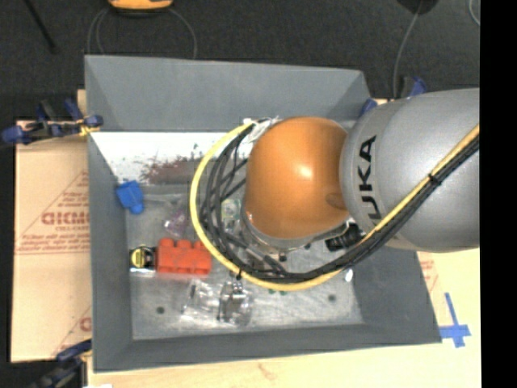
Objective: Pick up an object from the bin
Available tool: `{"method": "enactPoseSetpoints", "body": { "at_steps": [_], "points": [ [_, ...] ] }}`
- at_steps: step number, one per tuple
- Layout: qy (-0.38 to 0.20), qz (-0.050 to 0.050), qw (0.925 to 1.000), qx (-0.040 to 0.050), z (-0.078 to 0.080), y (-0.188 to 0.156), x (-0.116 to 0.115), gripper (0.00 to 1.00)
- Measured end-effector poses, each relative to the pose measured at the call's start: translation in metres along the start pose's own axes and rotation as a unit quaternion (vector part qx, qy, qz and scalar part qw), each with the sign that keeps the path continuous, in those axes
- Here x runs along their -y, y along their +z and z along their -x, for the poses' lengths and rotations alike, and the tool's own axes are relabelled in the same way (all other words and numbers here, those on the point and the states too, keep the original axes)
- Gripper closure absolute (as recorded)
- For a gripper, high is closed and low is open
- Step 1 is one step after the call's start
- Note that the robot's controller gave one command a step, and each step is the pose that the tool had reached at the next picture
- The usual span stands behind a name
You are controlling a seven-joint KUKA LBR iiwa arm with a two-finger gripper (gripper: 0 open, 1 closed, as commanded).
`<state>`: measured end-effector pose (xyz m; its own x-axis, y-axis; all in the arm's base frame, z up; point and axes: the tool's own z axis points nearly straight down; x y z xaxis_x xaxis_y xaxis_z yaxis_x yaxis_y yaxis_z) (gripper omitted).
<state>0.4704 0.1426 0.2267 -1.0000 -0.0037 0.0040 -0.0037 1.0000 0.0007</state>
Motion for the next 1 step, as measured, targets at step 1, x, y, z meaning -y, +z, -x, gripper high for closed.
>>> {"method": "enactPoseSetpoints", "body": {
  "at_steps": [1],
  "points": [
    [0.053, 0.003, 0.9985, 0.0079, 0.0413, 0.1359, -0.087, 0.0]
  ]
}}
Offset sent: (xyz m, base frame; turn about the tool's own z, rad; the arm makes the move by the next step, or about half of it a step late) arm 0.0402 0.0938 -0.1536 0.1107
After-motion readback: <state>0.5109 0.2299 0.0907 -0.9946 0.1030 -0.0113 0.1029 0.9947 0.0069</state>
